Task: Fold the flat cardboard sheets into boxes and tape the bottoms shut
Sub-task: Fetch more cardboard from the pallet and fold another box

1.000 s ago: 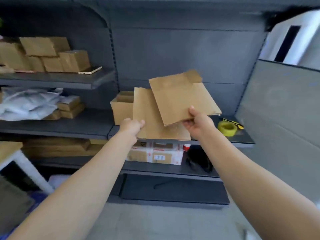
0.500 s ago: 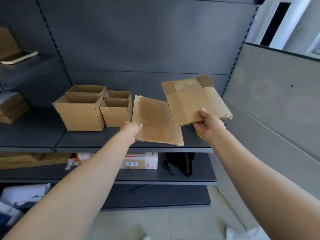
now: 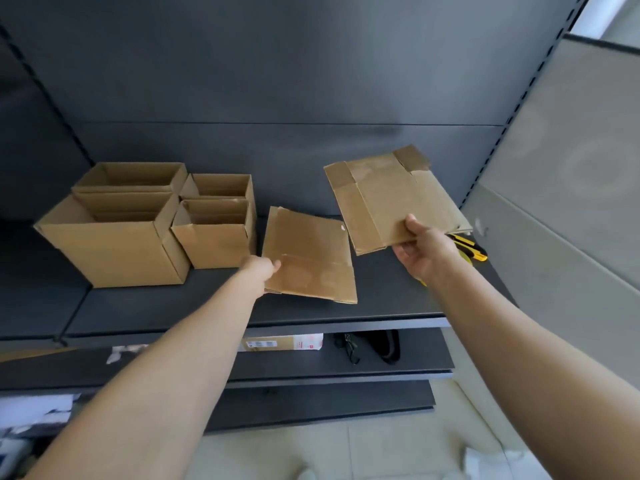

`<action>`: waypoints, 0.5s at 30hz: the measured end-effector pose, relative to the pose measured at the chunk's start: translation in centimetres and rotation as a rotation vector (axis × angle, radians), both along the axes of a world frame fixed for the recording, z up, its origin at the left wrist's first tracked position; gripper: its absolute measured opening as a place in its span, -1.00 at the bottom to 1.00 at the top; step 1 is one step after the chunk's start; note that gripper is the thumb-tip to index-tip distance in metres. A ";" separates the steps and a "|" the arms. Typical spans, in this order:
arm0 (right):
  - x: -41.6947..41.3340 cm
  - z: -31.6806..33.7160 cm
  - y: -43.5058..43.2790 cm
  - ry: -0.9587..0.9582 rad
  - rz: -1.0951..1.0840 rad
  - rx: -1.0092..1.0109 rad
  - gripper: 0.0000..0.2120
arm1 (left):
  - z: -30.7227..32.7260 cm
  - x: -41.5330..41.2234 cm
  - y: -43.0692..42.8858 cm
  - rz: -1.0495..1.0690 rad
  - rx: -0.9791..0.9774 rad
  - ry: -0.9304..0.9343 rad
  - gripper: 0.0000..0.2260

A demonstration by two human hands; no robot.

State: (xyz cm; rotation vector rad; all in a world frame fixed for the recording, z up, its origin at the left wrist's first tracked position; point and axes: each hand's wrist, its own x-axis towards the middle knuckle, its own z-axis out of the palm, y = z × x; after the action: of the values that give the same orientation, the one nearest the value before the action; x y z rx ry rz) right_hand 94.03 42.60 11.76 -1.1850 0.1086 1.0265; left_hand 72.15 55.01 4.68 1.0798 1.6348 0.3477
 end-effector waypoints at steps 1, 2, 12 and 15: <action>0.3 -0.4 0.3 0.008 0.008 -0.007 -0.89 | -0.5 0.1 0.3 0.002 -0.007 0.016 -0.60; 0.6 -0.7 0.7 0.017 0.019 -0.015 -0.89 | -1.1 0.1 0.7 0.006 -0.010 0.030 -0.59; 2.4 -4.0 2.9 0.018 0.190 -0.148 -0.70 | -3.9 0.0 2.2 0.110 0.122 0.353 -0.65; 3.5 -4.5 2.5 0.011 0.227 -0.184 -0.71 | -2.8 1.2 1.4 0.104 0.148 0.585 -0.63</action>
State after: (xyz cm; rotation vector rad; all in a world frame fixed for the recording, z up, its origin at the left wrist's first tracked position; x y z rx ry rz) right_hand 97.53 45.14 7.26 -1.3812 0.0794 1.2429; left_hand 73.39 56.40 1.88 1.2885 2.2162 0.2327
